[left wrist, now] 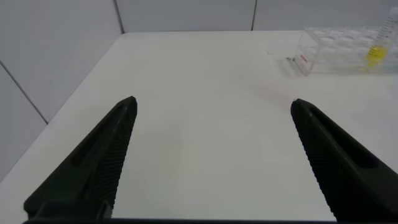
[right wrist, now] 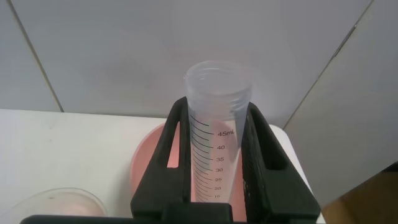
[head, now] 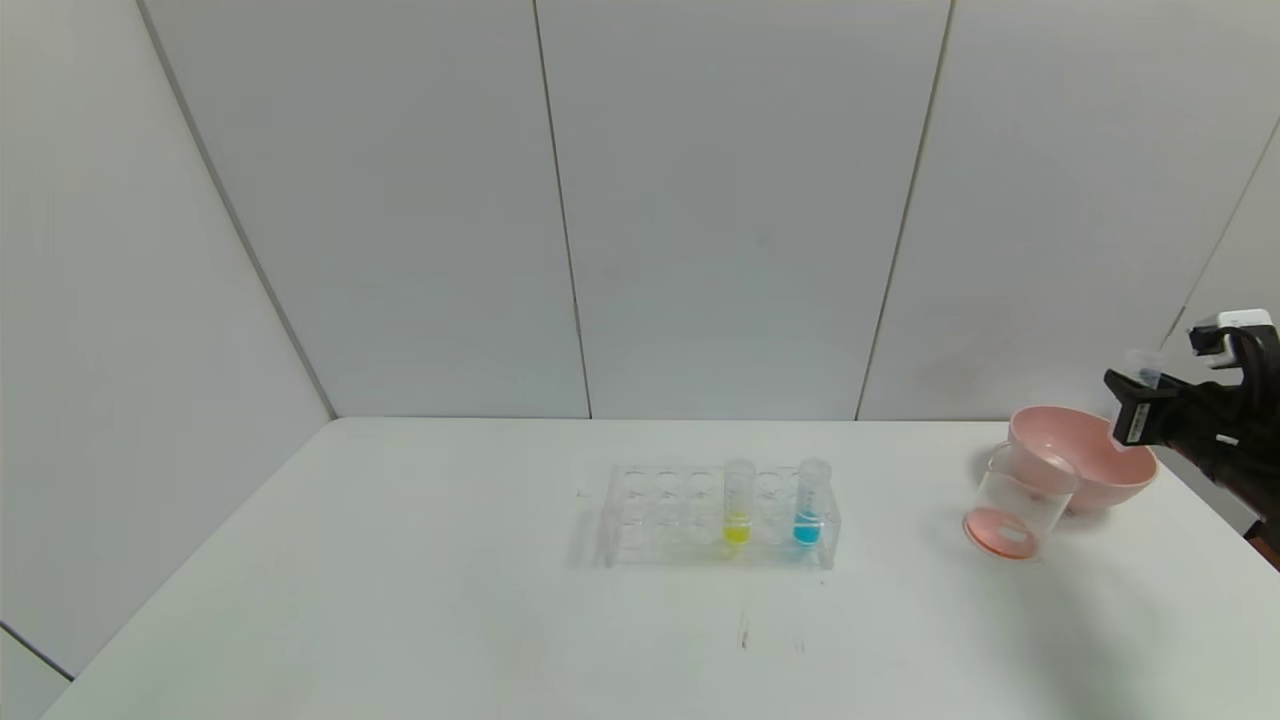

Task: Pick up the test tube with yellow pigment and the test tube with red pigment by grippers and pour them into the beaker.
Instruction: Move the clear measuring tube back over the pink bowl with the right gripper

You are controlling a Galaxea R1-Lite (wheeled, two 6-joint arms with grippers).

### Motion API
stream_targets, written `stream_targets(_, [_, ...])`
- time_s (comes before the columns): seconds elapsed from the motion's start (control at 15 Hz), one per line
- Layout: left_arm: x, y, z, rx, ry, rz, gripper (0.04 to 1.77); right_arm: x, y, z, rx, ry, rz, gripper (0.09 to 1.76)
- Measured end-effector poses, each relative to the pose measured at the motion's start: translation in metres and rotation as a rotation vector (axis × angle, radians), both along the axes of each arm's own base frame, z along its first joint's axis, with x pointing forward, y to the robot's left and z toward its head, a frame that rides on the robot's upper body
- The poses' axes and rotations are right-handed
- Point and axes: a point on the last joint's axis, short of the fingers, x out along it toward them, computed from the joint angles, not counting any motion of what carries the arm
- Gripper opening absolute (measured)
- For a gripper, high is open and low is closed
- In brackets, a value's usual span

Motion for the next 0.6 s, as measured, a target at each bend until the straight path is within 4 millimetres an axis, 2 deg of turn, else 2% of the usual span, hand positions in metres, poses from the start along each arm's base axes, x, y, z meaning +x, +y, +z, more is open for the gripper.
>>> stream_targets(0.33, [0.000,0.000,0.000,0.000,0.000,0.000,1.76,0.003,-0.004,-0.020,0.098,0.037,-0.016,0.53])
stream_targets(0.47, [0.000,0.000,0.000,0.000,0.000,0.000,1.76,0.005,-0.005,-0.024,0.104,0.044,-0.016,0.81])
stream_targets(0.6, [0.000,0.000,0.000,0.000,0.000,0.000,1.76,0.006,-0.005,-0.025,0.101,0.048,-0.016,1.01])
